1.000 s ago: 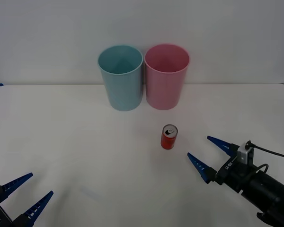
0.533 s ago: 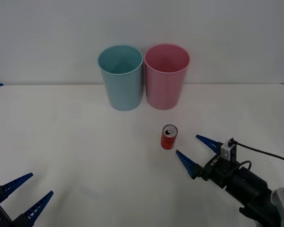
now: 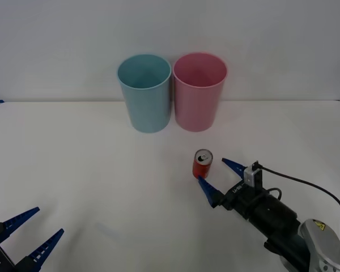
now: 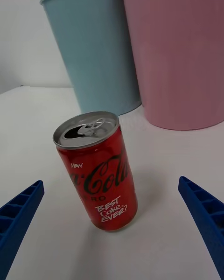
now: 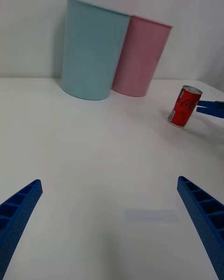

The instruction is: Grasp the object on the table and drop it into the matching bin: aluminum can to the light blue bin, PET bottle to the pink bin.

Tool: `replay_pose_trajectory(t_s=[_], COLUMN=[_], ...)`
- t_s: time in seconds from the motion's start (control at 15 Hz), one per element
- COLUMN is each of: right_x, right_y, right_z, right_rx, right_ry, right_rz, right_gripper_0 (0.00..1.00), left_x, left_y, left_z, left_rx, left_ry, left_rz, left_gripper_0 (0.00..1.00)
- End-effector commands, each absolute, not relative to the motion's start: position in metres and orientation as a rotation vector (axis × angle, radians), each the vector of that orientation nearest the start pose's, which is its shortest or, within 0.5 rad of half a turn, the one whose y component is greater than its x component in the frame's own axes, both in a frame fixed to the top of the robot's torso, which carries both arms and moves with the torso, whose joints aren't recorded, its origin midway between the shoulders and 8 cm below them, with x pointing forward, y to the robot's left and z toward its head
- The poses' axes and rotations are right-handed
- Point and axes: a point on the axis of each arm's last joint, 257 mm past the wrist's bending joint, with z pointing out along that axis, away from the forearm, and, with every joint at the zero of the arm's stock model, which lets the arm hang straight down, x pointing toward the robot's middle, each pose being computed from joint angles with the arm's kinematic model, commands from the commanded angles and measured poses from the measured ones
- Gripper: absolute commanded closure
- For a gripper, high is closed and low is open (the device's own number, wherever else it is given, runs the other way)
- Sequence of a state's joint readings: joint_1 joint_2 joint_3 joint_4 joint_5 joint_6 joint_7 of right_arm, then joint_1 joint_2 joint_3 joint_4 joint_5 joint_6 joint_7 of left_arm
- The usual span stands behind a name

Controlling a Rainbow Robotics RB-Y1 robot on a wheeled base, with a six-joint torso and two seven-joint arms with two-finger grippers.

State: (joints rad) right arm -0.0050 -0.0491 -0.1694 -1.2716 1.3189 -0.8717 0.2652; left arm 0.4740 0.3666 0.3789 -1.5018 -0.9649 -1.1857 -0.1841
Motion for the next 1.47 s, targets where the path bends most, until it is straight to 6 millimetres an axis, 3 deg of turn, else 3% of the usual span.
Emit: replay_pose_trajectory(t_s=[0.07, 0.47, 1.07, 1.13, 1.2, 1.27, 1.33, 1.47], right_x=[0.473, 0.486, 0.492, 0.492, 0.492, 0.492, 0.492, 0.493], right_y=[-0.111, -0.088, -0.079, -0.080, -0.079, -0.079, -0.078, -0.079], right_z=[-0.307, -0.308, -0.308, -0.308, -0.308, -0.307, -0.306, -0.305], right_rx=[-0.464, -0.457, -0.459, -0.459, -0.458, -0.459, -0.459, -0.458], right_ry=[1.572, 1.588, 1.599, 1.599, 1.599, 1.596, 1.593, 1.591], right_rz=[0.557, 0.523, 0.504, 0.503, 0.504, 0.505, 0.504, 0.502], right_gripper_0=[0.00, 0.00, 0.00, 0.07, 0.74, 0.95, 1.00, 1.00], left_x=[0.297, 0.297, 0.297, 0.297, 0.297, 0.297, 0.297, 0.297], left_y=[0.315, 0.315, 0.315, 0.315, 0.315, 0.315, 0.315, 0.315], left_z=[-0.282, -0.282, -0.282, -0.282, -0.282, -0.282, -0.282, -0.282], left_rx=[0.390, 0.390, 0.390, 0.390, 0.390, 0.390, 0.390, 0.390], left_ry=[1.624, 1.624, 1.624, 1.624, 1.624, 1.624, 1.624, 1.624], left_rz=[-0.579, -0.579, -0.579, -0.579, -0.579, -0.579, -0.579, -0.579], left_gripper_0=[0.00, 0.00, 0.00, 0.00, 0.00, 0.00, 0.00, 0.00])
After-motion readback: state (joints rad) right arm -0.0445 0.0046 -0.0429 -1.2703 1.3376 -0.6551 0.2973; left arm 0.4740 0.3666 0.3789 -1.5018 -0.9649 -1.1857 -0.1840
